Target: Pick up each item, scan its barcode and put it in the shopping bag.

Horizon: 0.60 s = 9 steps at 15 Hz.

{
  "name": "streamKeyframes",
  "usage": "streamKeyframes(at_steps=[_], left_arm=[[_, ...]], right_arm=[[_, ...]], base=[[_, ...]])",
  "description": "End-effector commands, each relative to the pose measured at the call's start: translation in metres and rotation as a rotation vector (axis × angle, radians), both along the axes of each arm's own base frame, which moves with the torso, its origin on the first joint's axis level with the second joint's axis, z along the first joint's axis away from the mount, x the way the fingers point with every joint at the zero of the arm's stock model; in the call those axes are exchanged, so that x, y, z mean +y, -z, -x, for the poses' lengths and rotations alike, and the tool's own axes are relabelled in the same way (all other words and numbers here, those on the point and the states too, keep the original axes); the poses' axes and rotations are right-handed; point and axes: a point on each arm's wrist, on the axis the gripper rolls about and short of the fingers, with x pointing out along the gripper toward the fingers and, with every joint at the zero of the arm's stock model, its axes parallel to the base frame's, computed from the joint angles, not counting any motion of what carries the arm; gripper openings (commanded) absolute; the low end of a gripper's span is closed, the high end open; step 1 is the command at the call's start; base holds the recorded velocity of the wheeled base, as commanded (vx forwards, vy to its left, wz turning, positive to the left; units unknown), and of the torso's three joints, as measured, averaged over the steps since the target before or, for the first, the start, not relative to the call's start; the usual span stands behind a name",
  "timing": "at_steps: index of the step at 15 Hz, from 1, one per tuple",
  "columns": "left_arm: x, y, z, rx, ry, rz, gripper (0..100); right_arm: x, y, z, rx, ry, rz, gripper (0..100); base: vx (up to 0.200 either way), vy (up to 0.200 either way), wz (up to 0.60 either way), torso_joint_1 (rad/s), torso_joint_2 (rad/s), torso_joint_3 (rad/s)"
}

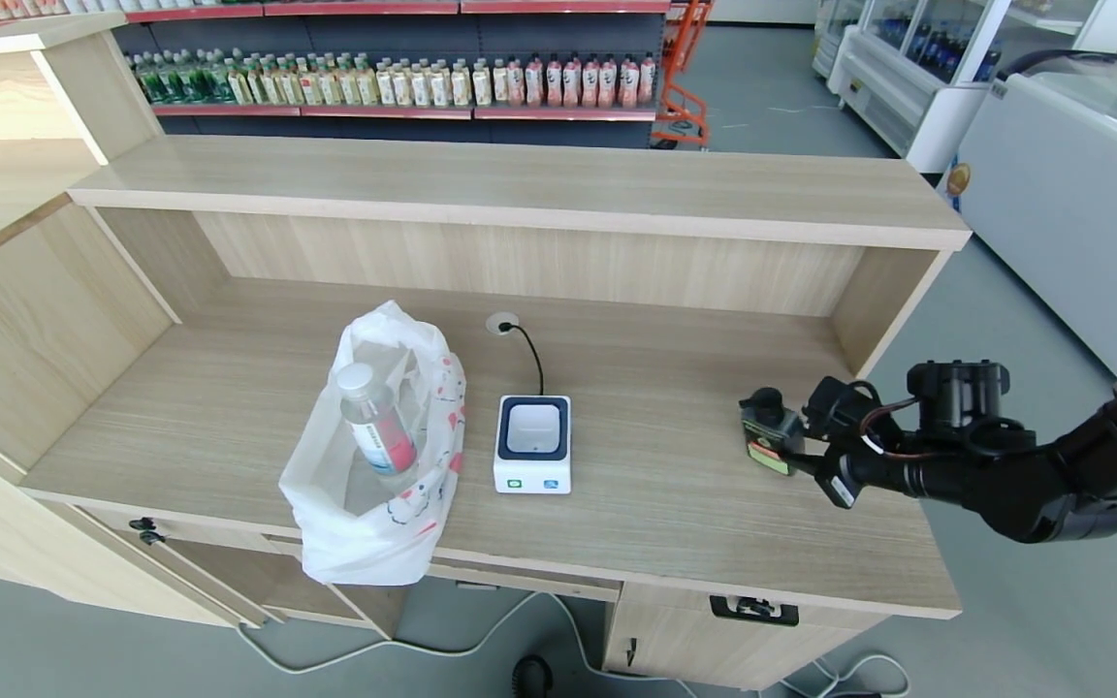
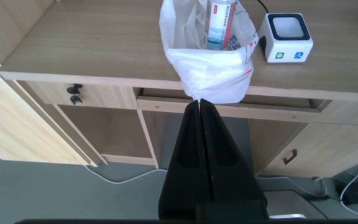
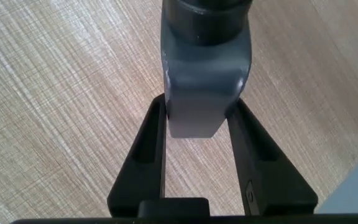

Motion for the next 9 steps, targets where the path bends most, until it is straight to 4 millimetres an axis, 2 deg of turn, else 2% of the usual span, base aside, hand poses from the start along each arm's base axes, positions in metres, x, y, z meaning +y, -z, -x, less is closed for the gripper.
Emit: streamKeyframes(at_steps=[1,3,5,6,8,9], left_arm=[[0.0,0.0,0.0,0.0,0.0,0.0,0],[0.0,0.0,0.0,0.0,0.0,0.0,0],[0.0,0.0,0.0,0.0,0.0,0.0,0],[0.0,0.0,0.0,0.0,0.0,0.0,0],[0.0,0.0,0.0,0.0,0.0,0.0,0],[0.0,0.0,0.0,0.0,0.0,0.0,0]], right_arm=[[-0.009,-0.031,0.012,-0.097,0.03,-0.014,0],[-0.027,-0.053,0.033,-0.145,0.082,-0.01,0],[-0.038,-0.096,0.068,-0.268,0.122,-0.011,0],[-0.039,-0.108,0.087,-0.311,0.127,-0.006,0],[-0.04,-0.118,0.116,-0.393,0.13,0.017,0],[-0.039,-0.117,0.121,-0.419,0.126,0.038,0]], base=[[0.0,0.0,0.0,0.0,0.0,0.0],[0.0,0.0,0.0,0.0,0.0,0.0],[0.0,0.0,0.0,0.0,0.0,0.0],[0.0,0.0,0.0,0.0,0.0,0.0],[0.0,0.0,0.0,0.0,0.0,0.0],[0.0,0.0,0.0,0.0,0.0,0.0]])
